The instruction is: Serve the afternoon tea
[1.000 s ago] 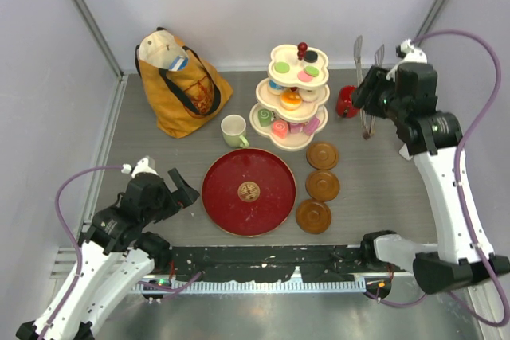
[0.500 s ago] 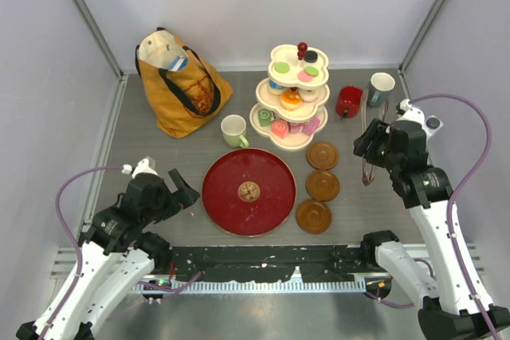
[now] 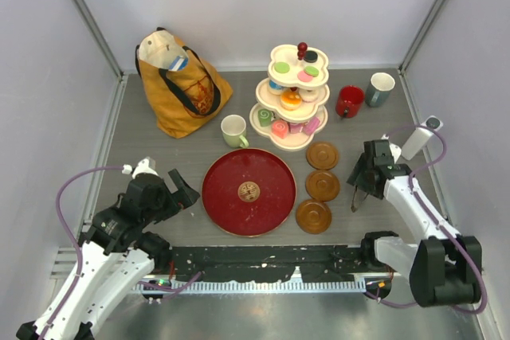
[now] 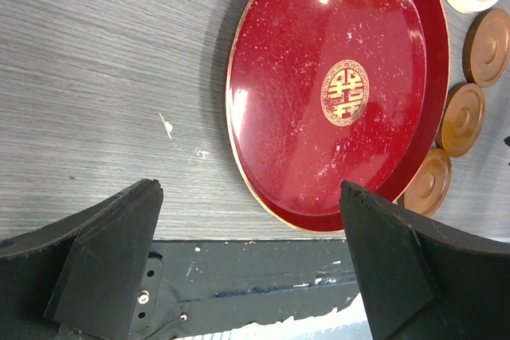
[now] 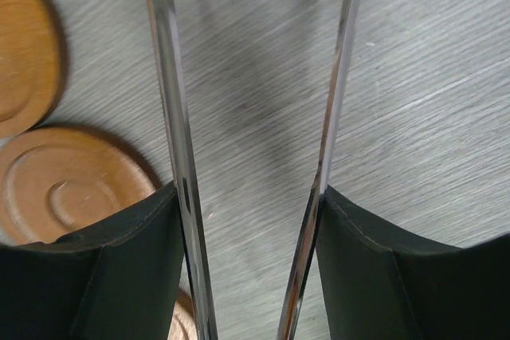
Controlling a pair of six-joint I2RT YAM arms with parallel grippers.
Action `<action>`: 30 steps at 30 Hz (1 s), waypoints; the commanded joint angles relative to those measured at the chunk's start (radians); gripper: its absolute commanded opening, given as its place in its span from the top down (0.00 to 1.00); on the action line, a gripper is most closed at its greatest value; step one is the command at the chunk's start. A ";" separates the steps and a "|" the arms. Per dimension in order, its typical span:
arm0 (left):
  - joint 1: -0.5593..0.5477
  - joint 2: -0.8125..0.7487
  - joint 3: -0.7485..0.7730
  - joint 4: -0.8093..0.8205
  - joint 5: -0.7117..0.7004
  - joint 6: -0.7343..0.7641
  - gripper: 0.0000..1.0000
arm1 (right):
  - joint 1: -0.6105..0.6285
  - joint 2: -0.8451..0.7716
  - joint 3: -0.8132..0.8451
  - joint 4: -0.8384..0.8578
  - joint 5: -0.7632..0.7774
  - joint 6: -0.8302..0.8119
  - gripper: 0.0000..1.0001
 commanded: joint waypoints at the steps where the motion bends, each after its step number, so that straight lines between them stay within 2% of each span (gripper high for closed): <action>1: 0.004 0.001 0.006 0.020 0.006 0.004 0.00 | -0.065 0.066 -0.047 0.150 0.005 0.031 0.33; 5: 0.004 0.010 0.006 0.022 0.003 0.001 0.00 | -0.154 0.087 -0.063 0.183 -0.074 0.016 0.24; 9: 0.004 0.024 0.008 0.016 -0.002 -0.001 0.00 | -0.162 0.058 -0.069 0.183 -0.073 0.019 0.17; 11: 0.002 0.030 0.008 0.017 -0.004 -0.004 0.00 | -0.162 0.034 -0.070 0.183 -0.070 0.021 0.10; 22: 0.004 0.042 0.018 -0.007 -0.023 -0.027 0.01 | -0.162 -0.097 -0.056 0.185 -0.127 -0.033 0.09; 30: 0.004 0.033 0.014 -0.010 -0.037 -0.045 0.00 | -0.162 -0.161 -0.040 0.228 -0.205 -0.076 0.12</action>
